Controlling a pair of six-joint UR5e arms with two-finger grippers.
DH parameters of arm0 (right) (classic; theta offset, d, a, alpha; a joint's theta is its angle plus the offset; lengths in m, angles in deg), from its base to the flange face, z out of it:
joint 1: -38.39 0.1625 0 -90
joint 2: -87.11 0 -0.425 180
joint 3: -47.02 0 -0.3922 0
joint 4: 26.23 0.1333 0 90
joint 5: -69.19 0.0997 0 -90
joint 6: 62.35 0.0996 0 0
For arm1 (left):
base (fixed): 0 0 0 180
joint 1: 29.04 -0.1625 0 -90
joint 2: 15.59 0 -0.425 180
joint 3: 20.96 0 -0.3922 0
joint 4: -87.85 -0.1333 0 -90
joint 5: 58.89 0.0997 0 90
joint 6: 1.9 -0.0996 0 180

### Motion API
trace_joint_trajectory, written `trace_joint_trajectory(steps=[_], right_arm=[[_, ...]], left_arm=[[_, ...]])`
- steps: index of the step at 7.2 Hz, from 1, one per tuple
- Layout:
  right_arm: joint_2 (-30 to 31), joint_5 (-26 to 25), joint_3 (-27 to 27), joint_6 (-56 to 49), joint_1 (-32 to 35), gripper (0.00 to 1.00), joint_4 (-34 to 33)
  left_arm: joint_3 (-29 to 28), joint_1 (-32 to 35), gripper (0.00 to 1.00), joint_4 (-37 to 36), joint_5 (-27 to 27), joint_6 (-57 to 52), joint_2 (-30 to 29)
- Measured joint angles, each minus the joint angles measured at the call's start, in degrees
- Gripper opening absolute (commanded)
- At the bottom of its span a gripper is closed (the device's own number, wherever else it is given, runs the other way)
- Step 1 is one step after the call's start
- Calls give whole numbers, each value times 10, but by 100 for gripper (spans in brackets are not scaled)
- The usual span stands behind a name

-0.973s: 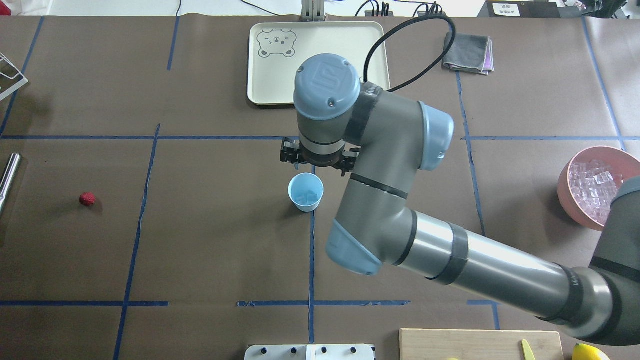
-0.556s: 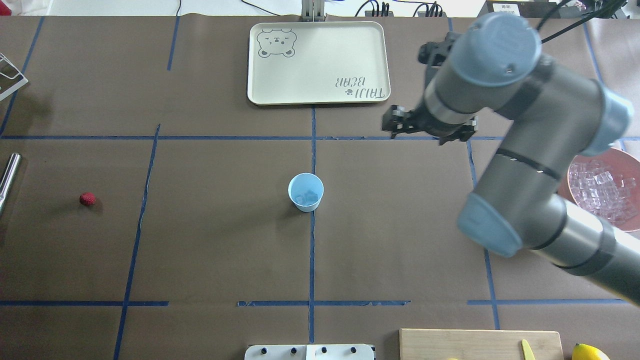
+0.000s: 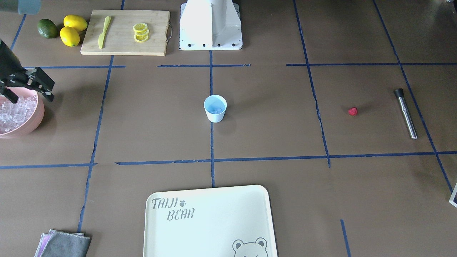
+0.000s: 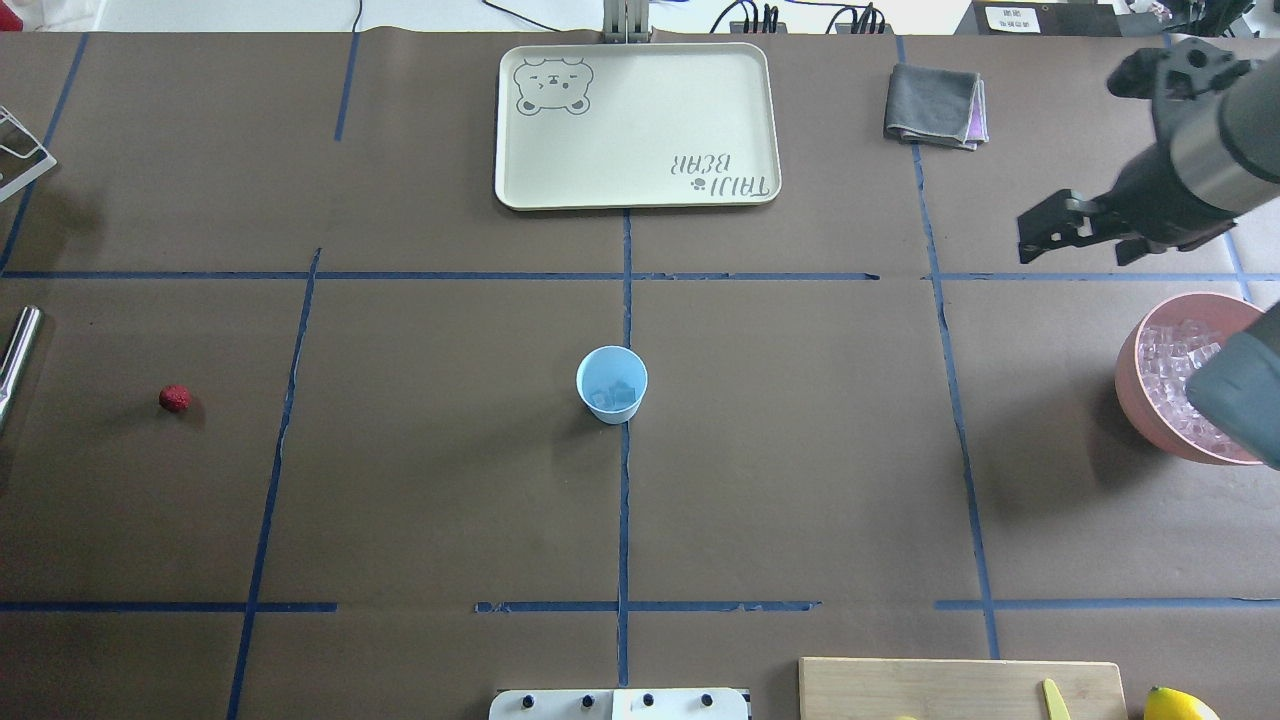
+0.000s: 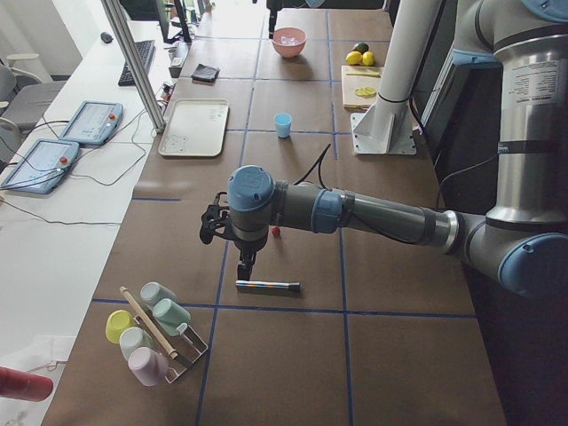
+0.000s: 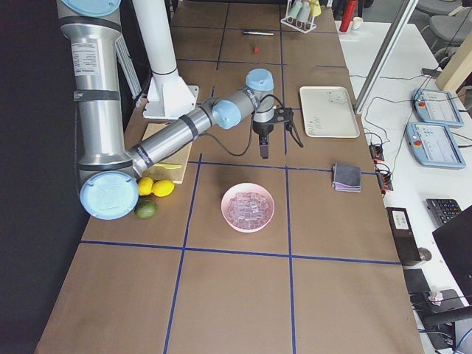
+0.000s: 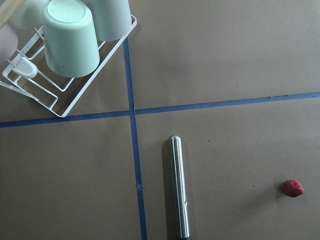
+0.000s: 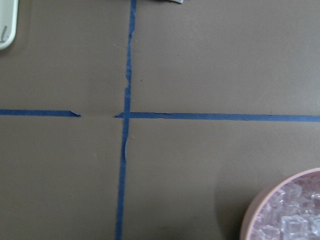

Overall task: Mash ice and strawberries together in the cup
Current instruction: 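Lift the right gripper and return it to the ice bowl, then grasp a third ice cube from the bowl with the right gripper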

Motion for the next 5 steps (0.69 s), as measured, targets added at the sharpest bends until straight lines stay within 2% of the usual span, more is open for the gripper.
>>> trace_joint_trajectory(steps=[1, 2, 5], right_arm=[[50, 3, -21, -17, 8, 100, 78], [79, 3, -43, -36, 11, 100, 125], [101, -2, -101, -112, 13, 98, 157]], left_arm=[[0, 0, 100, 0, 0, 0, 0], [1, 0, 100, 0, 0, 0, 0], [1, 0, 100, 0, 0, 0, 0]])
